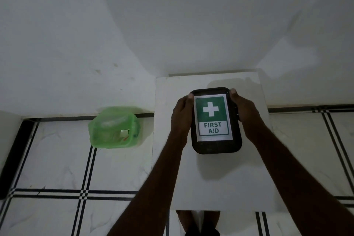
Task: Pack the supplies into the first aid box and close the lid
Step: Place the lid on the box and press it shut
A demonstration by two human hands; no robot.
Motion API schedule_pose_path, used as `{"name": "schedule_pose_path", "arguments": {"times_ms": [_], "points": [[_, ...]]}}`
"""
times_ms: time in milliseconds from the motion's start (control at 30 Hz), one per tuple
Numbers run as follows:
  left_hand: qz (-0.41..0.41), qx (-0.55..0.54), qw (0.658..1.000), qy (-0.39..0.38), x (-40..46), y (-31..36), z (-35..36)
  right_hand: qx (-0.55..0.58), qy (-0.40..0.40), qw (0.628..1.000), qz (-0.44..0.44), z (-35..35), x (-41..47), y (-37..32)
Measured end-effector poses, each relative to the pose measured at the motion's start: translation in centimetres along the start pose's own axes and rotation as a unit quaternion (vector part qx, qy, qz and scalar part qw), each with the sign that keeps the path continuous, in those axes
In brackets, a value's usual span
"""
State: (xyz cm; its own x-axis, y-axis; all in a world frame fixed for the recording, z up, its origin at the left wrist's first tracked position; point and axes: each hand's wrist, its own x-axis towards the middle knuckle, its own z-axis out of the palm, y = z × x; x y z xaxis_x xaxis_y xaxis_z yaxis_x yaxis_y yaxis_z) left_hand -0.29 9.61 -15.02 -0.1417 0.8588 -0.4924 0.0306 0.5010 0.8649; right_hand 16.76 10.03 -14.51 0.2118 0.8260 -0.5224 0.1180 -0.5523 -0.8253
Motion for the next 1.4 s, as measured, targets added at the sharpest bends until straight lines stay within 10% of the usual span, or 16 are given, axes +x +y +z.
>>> {"name": "schedule_pose_path", "arguments": {"times_ms": [1400], "points": [[0.159,0.175,0.969,0.07,-2.7,-3.9,1.5,-0.188,0.173,0.958,-0.128,2.6,-2.2,6.2]]}}
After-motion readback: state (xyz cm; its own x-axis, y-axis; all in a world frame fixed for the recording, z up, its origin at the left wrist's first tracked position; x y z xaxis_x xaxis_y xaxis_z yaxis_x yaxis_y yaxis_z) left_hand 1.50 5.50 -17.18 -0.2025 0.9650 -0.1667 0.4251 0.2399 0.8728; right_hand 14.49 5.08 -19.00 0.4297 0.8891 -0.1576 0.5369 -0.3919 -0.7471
